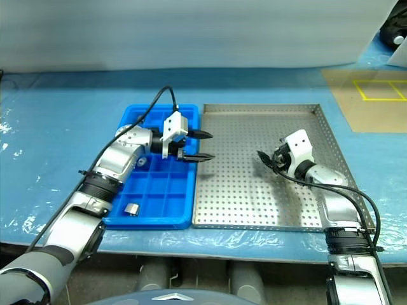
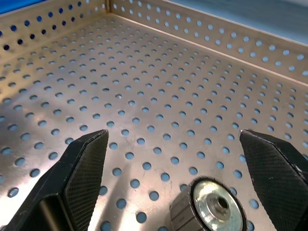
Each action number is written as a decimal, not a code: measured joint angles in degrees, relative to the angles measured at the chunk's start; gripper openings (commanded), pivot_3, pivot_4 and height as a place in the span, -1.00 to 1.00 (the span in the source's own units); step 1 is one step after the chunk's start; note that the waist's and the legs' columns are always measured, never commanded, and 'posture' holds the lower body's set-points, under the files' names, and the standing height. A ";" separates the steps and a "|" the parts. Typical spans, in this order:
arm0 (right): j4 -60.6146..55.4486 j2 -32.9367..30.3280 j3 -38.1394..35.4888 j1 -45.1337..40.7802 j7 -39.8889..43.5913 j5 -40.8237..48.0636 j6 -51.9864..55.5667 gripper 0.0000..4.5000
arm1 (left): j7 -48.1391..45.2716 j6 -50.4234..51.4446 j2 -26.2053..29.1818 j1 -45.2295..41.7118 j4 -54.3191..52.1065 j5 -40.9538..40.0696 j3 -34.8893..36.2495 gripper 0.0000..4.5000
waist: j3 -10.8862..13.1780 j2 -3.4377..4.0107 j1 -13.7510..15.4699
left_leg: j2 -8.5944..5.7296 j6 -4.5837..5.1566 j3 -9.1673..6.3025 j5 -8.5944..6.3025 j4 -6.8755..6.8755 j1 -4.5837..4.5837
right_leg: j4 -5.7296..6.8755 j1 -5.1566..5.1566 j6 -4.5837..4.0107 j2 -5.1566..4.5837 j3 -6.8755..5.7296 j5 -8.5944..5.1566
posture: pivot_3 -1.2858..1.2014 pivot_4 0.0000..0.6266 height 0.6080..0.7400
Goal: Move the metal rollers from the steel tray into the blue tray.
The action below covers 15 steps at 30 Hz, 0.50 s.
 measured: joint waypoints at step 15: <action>12.35 0.82 -0.14 -2.77 -0.56 -0.21 -4.70 0.62 | 0.68 0.86 0.74 2.09 -2.09 0.05 0.01 0.50 | 0.00 0.00 0.17 | 0.04 -0.01 0.03 -0.02 -0.01 0.02 | -0.01 0.00 0.00 0.00 0.01 0.00 | -0.17 -0.52 1.00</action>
